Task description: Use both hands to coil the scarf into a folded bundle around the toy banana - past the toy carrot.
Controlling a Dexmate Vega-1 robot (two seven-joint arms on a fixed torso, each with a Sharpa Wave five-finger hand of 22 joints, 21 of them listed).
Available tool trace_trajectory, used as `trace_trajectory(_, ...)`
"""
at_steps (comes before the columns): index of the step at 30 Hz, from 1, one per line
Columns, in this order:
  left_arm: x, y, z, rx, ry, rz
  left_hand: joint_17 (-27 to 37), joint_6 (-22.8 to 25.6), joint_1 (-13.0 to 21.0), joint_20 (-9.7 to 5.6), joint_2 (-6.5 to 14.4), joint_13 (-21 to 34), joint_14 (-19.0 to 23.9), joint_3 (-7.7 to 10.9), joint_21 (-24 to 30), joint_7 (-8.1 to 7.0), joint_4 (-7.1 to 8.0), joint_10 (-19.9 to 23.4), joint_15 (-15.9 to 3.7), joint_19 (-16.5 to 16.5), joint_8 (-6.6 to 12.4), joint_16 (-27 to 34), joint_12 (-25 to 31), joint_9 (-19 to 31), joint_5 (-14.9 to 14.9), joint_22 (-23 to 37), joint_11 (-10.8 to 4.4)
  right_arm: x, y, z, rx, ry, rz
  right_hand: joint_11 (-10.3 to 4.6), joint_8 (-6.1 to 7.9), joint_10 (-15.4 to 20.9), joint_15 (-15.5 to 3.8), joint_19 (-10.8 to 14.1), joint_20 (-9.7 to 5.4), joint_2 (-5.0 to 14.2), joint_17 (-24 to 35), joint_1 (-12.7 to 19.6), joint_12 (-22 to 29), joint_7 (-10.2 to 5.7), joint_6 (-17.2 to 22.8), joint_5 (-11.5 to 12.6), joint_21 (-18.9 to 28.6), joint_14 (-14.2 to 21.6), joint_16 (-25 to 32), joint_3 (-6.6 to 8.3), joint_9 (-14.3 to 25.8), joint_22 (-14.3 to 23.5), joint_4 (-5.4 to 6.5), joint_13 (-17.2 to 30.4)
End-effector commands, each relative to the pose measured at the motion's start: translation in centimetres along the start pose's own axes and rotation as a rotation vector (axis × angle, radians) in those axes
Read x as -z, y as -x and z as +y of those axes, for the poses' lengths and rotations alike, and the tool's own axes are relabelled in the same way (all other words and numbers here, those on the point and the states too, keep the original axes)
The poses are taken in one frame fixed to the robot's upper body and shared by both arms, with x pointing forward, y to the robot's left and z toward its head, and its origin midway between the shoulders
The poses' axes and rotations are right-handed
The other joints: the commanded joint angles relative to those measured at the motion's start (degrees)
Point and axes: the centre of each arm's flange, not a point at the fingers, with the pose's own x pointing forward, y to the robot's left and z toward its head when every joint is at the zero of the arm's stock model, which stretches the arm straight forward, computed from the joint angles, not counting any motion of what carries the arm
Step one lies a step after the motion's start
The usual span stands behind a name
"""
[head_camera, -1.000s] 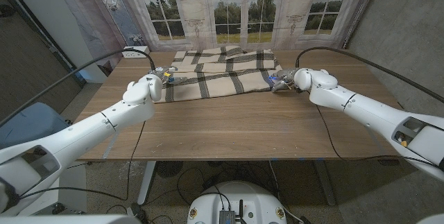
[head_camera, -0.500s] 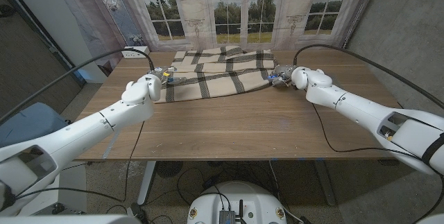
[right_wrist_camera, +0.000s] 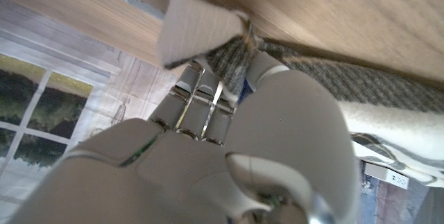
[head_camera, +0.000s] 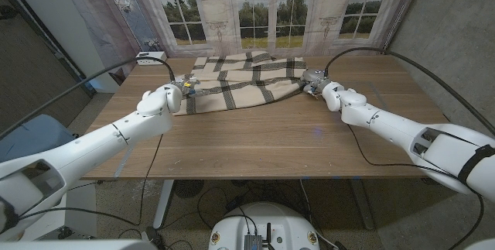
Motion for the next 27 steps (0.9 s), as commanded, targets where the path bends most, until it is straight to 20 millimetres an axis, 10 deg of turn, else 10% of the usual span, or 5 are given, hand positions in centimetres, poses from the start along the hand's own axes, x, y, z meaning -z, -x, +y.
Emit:
trace_trajectory(1,-1.6,-2.2,-1.1,0.107,-0.006,-0.072,0.1,0.2,-0.8,-0.05,0.1,0.0,0.0,-0.12,-0.1,-0.41,-0.16,0.1,-0.55,0.1,0.33,0.2,0.6,0.0,0.3,0.3,0.51,-0.9,0.2,-1.8,0.212,0.071,-0.123,-0.24,-0.19,0.9,-7.79,0.0,-1.24,0.24,0.7,1.7,0.8,-0.06,1.0,0.2,0.7,0.4,0.3,-0.38,0.2,0.2,0.16,1.0)
trace_trajectory(27,-1.9,-3.8,-2.7,0.261,-0.010,-0.104,0.2,-1.7,-3.5,0.74,-0.6,0.0,0.3,-1.61,-0.4,-0.34,0.44,0.0,0.43,-0.8,-0.06,0.4,0.8,0.0,0.5,0.4,1.52,-6.2,-2.5,-11.2,0.525,0.277,-0.397,-1.05,-0.73,1.8,-7.81,-0.5,-2.07,0.08,2.0,4.3,2.7,-0.71,2.0,0.6,2.6,0.6,-1.5,-1.69,0.8,0.4,0.92,3.1)
